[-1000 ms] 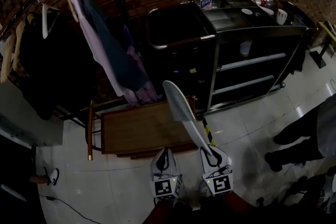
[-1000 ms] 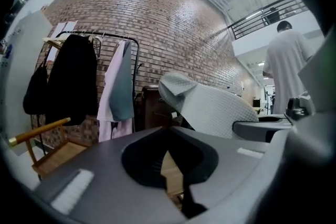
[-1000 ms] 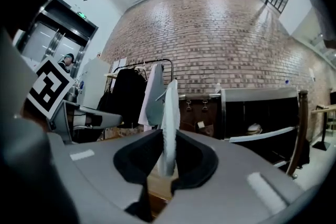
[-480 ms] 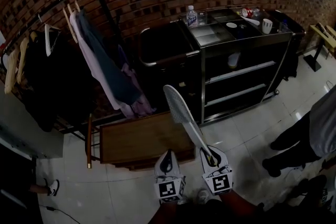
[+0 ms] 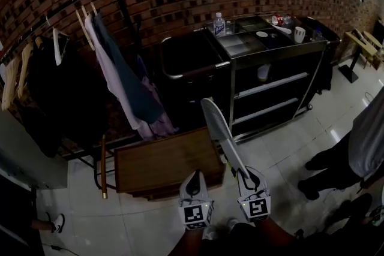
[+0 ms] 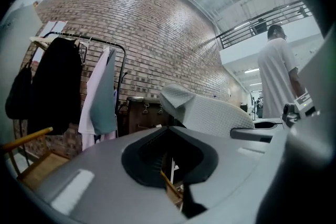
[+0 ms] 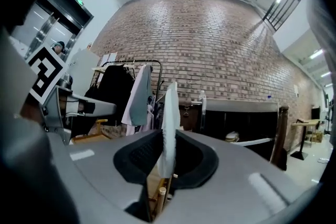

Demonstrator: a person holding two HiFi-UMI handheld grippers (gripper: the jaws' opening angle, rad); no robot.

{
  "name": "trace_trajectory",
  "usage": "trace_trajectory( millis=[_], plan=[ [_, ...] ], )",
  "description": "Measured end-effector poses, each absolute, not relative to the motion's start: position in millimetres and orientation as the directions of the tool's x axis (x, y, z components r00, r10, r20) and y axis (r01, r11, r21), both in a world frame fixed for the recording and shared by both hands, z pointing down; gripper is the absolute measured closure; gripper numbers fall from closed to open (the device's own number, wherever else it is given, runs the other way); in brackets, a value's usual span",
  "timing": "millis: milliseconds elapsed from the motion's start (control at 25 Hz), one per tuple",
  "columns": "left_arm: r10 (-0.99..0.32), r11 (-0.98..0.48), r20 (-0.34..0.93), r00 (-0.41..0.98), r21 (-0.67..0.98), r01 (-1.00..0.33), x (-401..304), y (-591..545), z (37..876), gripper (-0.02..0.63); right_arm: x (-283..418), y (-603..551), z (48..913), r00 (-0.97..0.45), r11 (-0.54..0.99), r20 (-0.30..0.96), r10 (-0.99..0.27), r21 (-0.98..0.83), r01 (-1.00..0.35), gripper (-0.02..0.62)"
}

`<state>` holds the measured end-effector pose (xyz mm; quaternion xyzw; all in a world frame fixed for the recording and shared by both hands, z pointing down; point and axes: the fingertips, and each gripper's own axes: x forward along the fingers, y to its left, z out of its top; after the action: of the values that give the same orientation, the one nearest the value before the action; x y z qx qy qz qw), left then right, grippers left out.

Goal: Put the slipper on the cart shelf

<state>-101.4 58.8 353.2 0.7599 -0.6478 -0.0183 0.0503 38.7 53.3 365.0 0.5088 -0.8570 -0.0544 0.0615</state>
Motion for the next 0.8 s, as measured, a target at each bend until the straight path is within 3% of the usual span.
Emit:
trace_trajectory(
  millis=[520, 800],
  plan=[
    [-0.968, -0.227, 0.085, 0.234, 0.082, -0.970, -73, 14, 382, 0.591, 121, 12, 411, -0.301, 0.328, 0.158, -0.940, 0.181, -0.927, 0.537],
    [-0.976, -0.191, 0.091, 0.198, 0.078, -0.978, -44, -48, 371, 0.590, 170, -61, 437, -0.281, 0.323, 0.236, -0.930, 0.164, -0.932, 0.537]
  ],
)
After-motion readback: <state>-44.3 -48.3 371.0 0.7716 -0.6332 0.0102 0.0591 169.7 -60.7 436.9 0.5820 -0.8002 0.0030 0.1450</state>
